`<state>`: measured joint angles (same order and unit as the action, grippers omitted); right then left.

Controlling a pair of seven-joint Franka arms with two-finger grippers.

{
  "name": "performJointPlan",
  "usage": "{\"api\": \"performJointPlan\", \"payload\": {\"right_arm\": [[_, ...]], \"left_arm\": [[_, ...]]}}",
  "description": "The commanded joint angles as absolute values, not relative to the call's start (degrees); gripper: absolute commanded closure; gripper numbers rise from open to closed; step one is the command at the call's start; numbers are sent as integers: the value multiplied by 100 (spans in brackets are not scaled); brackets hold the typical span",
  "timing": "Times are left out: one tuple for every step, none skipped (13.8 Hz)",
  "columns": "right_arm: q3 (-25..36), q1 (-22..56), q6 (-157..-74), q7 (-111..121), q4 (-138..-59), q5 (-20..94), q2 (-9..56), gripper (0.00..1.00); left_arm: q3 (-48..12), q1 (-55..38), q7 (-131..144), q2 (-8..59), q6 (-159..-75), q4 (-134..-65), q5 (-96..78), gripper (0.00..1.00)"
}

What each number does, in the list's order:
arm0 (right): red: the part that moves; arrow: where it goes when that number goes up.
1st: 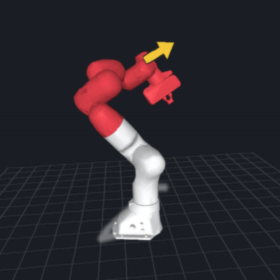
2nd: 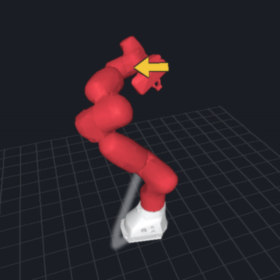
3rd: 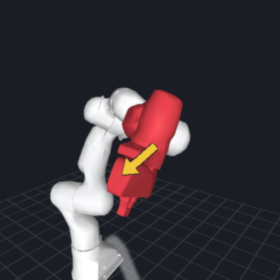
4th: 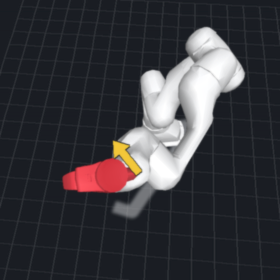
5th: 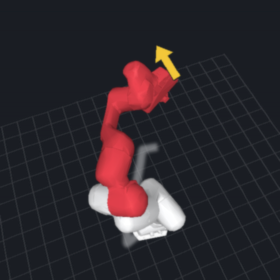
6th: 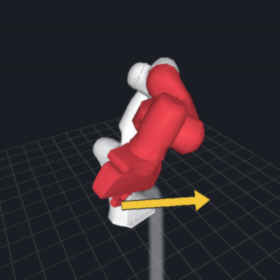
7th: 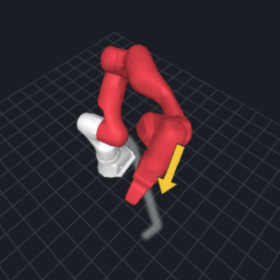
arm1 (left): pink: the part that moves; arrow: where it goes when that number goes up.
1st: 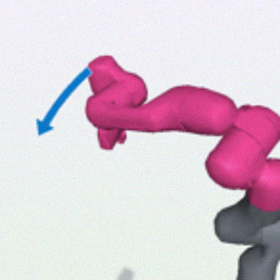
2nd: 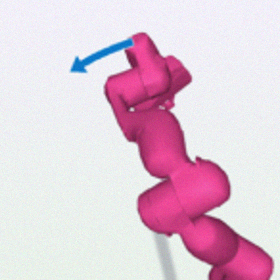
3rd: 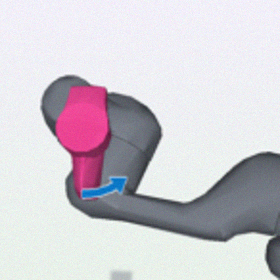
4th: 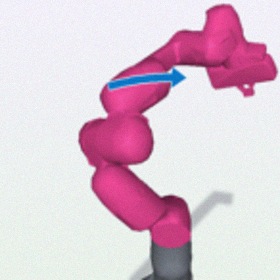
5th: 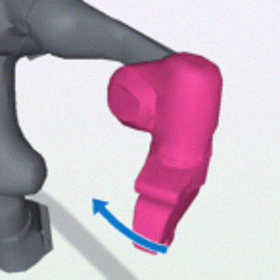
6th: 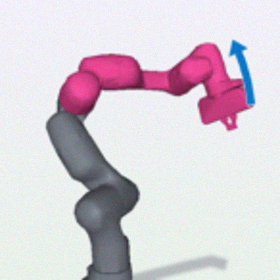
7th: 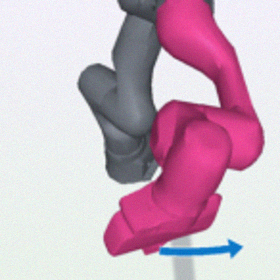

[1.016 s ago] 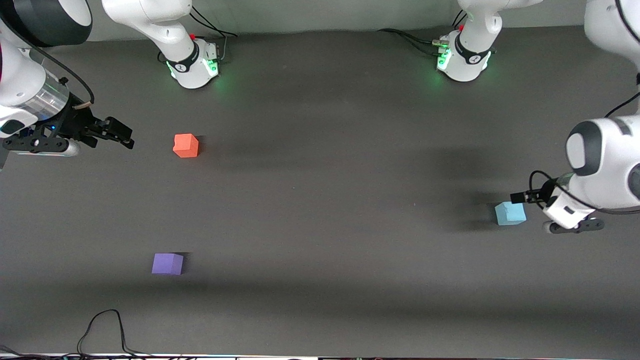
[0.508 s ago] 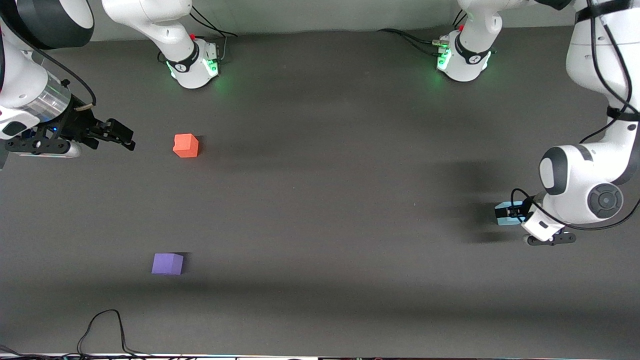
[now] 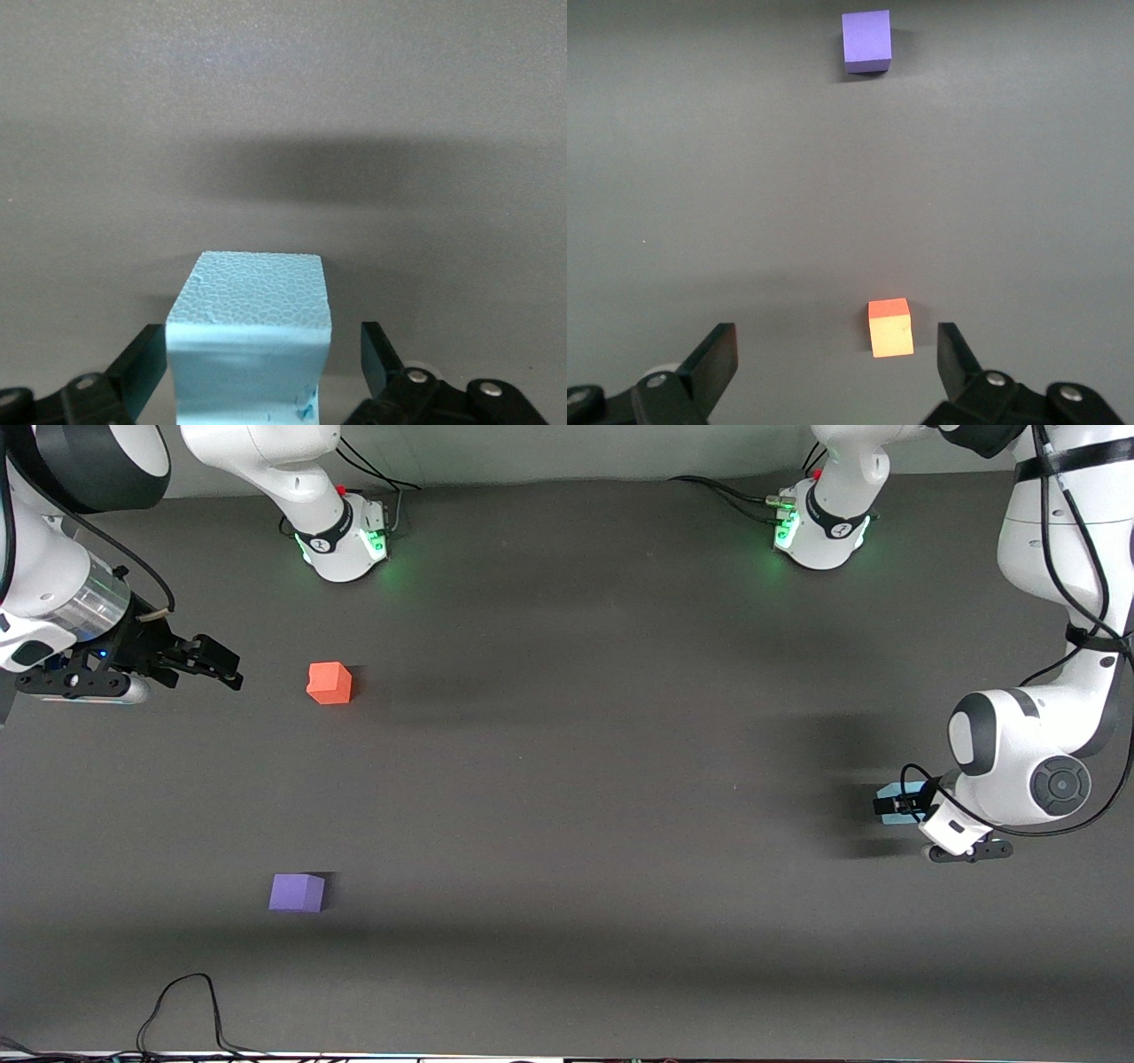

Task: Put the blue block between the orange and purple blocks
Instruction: 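Close the left gripper on the blue block and lift it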

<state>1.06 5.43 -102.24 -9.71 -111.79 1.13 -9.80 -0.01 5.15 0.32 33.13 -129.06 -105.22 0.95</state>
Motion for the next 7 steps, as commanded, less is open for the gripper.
{"api": "performJointPlan", "payload": {"right_arm": [[105,527,-10222,-870,-11373,246,-1178,0],[114,527,-10222,-870,-11382,246,-1178,0],[106,527,-10222,-870,-11399,246,-1178,0],[114,527,-10222,-870,-11408,246,-1195,0],[114,527,-10213,-870,-11408,246,-1221,0],[114,527,-10213,-870,-11434,246,-1248,0],[114,527,-10213,-879,-11461,246,-1257,0]], "left_arm": [[18,527,-70,3252,-12946,-10573,70,64],[18,527,-70,3226,-12929,-10591,62,79],[18,536,-70,3191,-12859,-10582,62,80],[18,536,-70,3095,-12780,-10591,62,80],[18,536,-62,2937,-12475,-10600,53,80],[18,536,-35,2683,-12037,-10591,53,80],[18,536,26,2359,-11554,-10591,53,80]]}}
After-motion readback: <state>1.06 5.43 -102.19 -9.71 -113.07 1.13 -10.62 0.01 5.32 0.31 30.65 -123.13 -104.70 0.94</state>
